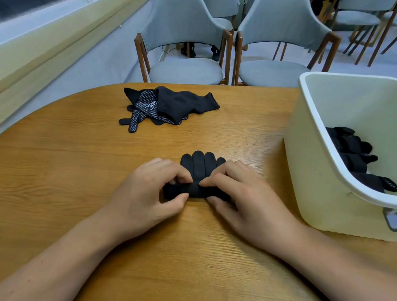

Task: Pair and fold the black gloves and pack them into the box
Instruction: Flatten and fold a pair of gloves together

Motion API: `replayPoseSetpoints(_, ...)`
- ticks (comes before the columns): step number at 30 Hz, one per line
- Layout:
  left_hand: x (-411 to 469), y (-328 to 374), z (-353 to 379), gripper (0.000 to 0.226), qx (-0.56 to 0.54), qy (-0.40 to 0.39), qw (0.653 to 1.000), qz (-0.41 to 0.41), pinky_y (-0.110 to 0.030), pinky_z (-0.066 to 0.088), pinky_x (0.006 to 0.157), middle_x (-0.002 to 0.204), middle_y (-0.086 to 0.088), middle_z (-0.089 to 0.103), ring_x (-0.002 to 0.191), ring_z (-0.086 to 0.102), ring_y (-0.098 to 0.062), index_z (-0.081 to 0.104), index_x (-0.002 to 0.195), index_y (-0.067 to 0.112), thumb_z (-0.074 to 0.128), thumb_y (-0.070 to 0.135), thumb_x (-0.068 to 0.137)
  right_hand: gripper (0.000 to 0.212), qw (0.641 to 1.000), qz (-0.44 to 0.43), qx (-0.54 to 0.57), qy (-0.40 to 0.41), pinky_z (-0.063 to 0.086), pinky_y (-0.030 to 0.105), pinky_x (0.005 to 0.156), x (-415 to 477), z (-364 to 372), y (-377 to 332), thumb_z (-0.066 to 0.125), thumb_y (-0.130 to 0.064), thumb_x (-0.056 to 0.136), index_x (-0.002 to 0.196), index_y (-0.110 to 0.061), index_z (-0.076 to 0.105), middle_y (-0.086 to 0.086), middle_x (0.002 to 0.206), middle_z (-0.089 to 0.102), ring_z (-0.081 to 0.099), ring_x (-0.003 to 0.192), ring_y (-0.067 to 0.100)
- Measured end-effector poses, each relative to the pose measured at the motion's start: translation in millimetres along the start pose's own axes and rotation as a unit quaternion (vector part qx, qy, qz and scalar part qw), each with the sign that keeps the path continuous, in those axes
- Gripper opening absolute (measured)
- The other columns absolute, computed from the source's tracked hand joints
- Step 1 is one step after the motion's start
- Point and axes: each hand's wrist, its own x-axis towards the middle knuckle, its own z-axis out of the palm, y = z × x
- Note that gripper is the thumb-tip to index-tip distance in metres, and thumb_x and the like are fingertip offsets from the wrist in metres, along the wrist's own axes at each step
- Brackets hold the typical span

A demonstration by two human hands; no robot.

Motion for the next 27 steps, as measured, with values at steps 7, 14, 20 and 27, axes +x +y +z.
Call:
replayPoseSetpoints(7, -3.3, 2.1, 0.1, 0.024, -0.043, 0.011, 0.998, -0.048, -0.017, 0.047, 0.082, 0.1, 0.017, 0.068, 0.1, 0.067, -0.014, 0.065, 0.109, 0.039, 0.076, 0.027, 0.092, 0.026, 0.999, -0.002, 0.047, -0.009, 0.046, 0.021, 0.091, -0.2, -10.4, -4.3, 0.074, -0.023, 0.1, 0.126, -0.022, 0.069, -0.011, 0.11, 0.065, 0.06, 0.103, 0.007)
replayPoseSetpoints(14, -0.2, 5.1, -1.6, 0.011, -0.039, 0.022, 0.999, -0.03, -0.028, 0.052, 0.082, 0.101, 0.018, 0.066, 0.1, 0.066, -0.016, 0.073, 0.105, 0.032, 0.074, 0.022, 0.1, 0.015, 0.999, 0.013, 0.035, 0.006, 0.047, 0.029, 0.09, 0.8, -7.8, -2.3, 0.068, -0.021, 0.104, 0.119, -0.022, 0.071, -0.01, 0.106, 0.063, 0.06, 0.101, 0.011)
replayPoseSetpoints(20, 1.1, 6.4, -3.9, 0.017, -0.011, 0.026, 1.0, 0.009, -0.037, 0.052, 0.089, 0.109, 0.017, 0.066, 0.108, 0.063, -0.019, 0.078, 0.106, 0.031, 0.08, 0.019, 0.094, 0.017, 0.997, 0.048, 0.036, 0.048, 0.048, 0.028, 0.089, 0.7, -1.2, 3.9, 0.066, -0.024, 0.106, 0.12, -0.022, 0.076, -0.009, 0.105, 0.059, 0.059, 0.101, 0.013)
replayPoseSetpoints(27, 1.4, 1.8, -2.8, 0.031, -0.007, -0.009, 1.0, -0.007, -0.043, 0.055, 0.091, 0.118, 0.023, 0.064, 0.117, 0.06, -0.015, 0.073, 0.119, 0.038, 0.083, 0.032, 0.09, 0.027, 0.996, 0.051, 0.02, 0.064, 0.051, 0.039, 0.09, 0.8, 0.4, 6.3, 0.065, -0.033, 0.105, 0.127, -0.021, 0.075, -0.008, 0.112, 0.058, 0.059, 0.106, 0.018)
